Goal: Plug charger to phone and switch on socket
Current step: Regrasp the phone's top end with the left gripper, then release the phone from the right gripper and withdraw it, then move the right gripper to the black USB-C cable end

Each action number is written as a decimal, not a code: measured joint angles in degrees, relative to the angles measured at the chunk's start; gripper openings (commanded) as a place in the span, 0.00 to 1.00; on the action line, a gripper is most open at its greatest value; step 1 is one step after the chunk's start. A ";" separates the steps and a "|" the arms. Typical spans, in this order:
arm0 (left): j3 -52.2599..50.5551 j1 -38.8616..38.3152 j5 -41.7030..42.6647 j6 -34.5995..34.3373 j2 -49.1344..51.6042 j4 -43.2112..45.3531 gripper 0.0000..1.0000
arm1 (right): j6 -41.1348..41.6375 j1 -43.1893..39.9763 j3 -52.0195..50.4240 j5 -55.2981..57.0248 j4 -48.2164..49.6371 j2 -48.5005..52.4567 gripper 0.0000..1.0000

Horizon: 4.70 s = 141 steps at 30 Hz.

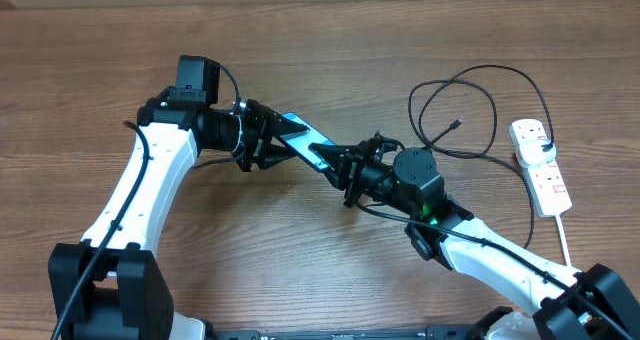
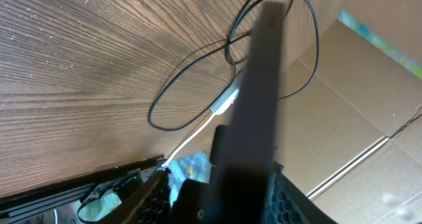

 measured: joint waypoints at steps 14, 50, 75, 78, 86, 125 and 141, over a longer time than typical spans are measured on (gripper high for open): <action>-0.02 0.00 -0.02 -0.57 0.00 -0.02 0.09 | -0.02 1.97 0.00 2.16 0.07 0.02 0.04; -0.44 0.09 -21.11 10.45 0.04 3.98 0.04 | -8.66 2.01 0.22 4.85 -14.97 0.00 1.00; -0.48 0.87 -12.74 35.50 0.04 -5.86 0.04 | -44.11 2.01 0.20 24.02 -29.77 0.00 0.99; -0.48 0.74 -10.86 36.68 0.04 -5.88 0.04 | -46.80 1.84 0.22 23.96 -33.14 0.00 1.00; -0.48 -1.90 -9.57 38.34 0.04 -4.85 0.04 | -49.68 -4.31 7.98 24.00 -58.64 0.00 1.00; -0.50 -2.99 -4.76 34.53 0.04 -1.79 0.04 | -79.95 -31.01 32.02 32.39 -60.54 25.09 0.58; -0.52 -2.99 -4.76 30.53 0.04 1.49 0.04 | -78.01 -28.41 34.91 36.74 -59.39 31.65 0.14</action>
